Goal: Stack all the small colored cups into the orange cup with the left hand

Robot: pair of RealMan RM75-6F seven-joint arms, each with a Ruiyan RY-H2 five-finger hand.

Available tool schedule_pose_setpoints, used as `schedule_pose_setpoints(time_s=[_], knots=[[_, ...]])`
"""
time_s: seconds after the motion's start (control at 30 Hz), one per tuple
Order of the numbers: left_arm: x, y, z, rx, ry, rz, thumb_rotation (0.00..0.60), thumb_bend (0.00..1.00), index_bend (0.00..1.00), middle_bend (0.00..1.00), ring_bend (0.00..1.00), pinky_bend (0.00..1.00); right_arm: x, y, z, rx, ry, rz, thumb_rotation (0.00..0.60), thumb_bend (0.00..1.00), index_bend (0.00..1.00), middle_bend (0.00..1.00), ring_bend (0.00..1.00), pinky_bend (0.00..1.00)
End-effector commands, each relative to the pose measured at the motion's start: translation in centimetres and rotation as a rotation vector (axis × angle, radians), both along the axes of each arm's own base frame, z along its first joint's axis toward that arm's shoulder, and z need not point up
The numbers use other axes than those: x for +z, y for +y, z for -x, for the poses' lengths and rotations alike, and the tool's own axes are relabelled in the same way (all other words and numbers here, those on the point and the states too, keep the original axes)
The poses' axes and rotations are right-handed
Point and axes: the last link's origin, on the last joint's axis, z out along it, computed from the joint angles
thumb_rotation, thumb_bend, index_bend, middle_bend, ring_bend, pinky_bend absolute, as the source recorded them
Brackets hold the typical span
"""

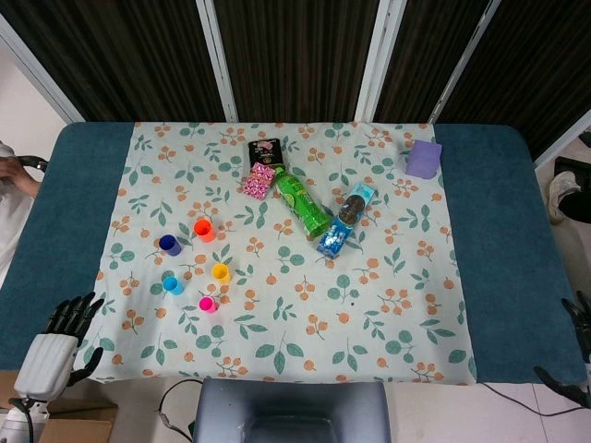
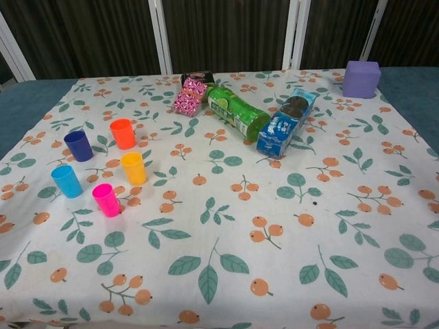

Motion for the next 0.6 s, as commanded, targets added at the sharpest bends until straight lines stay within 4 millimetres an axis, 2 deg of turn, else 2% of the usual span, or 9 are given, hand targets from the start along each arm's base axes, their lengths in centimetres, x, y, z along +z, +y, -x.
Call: schedule_pose_setpoints(time_s=[0.03, 0.13, 0.17, 0.23, 0.37, 0.4, 0.47, 0.5, 0.6], knots=[[-0.2, 0.2, -0.1, -0.005, -0.010, 0.003, 0.600, 0.40, 0.00, 0.02, 0.01, 0.08, 0.0, 0.0, -0.1, 0.001, -0.004, 0.001, 0.600, 0.19, 0.00, 0.00, 0.00, 0.00], [-1.0, 1.1, -0.7, -0.038, -0.062, 0.002, 0.600, 0.40, 0.00, 0.03, 0.02, 0.11, -0.1, -0.1, 0.0, -0.001, -0.007, -0.003, 0.600, 0.19, 0.00, 0.00, 0.00, 0.00], [-1.4, 1.7, -1.1, -0.058, -0.094, -0.002, 0.600, 0.40, 0.00, 0.04, 0.03, 0.15, -0.1, -0.1, -0.1, -0.001, -0.011, -0.004, 0.600, 0.19, 0.00, 0.00, 0.00, 0.00], [-2.1, 4.0, -1.8, -0.100, -0.149, -0.029, 0.600, 0.40, 0.00, 0.14, 0.14, 0.29, -0.2, -0.3, -0.1, -0.002, -0.011, -0.008, 0.600, 0.19, 0.00, 0.00, 0.00, 0.00], [-3.8, 9.6, -3.2, -0.115, -0.193, -0.055, 0.600, 0.40, 0.00, 0.55, 0.64, 0.87, -0.5, -0.6, 0.0, -0.007, -0.005, -0.020, 0.600, 0.19, 0.00, 0.00, 0.00, 0.00], [-4.5, 11.2, -3.6, -0.089, -0.211, -0.038, 0.600, 0.40, 0.01, 0.65, 0.77, 0.95, -0.5, -0.7, 0.0, -0.008, -0.003, -0.020, 0.600, 0.19, 0.00, 0.00, 0.00, 0.00], [-5.3, 13.2, -4.4, -0.061, -0.217, -0.008, 0.600, 0.40, 0.02, 0.81, 0.93, 1.00, -0.5, -0.7, 0.0, -0.011, -0.004, -0.016, 0.600, 0.19, 0.00, 0.00, 0.00, 0.00], [-5.6, 14.1, -4.8, -0.053, -0.211, -0.002, 0.600, 0.40, 0.04, 0.89, 0.98, 1.00, -0.4, -0.8, 0.0, -0.013, -0.004, -0.013, 0.600, 0.19, 0.00, 0.00, 0.00, 0.00], [-6.9, 16.8, -6.1, -0.017, -0.202, 0.002, 0.600, 0.39, 0.10, 0.99, 1.00, 1.00, -0.4, -0.9, 0.1, -0.021, -0.001, -0.009, 0.600, 0.19, 0.00, 0.00, 0.00, 0.00]])
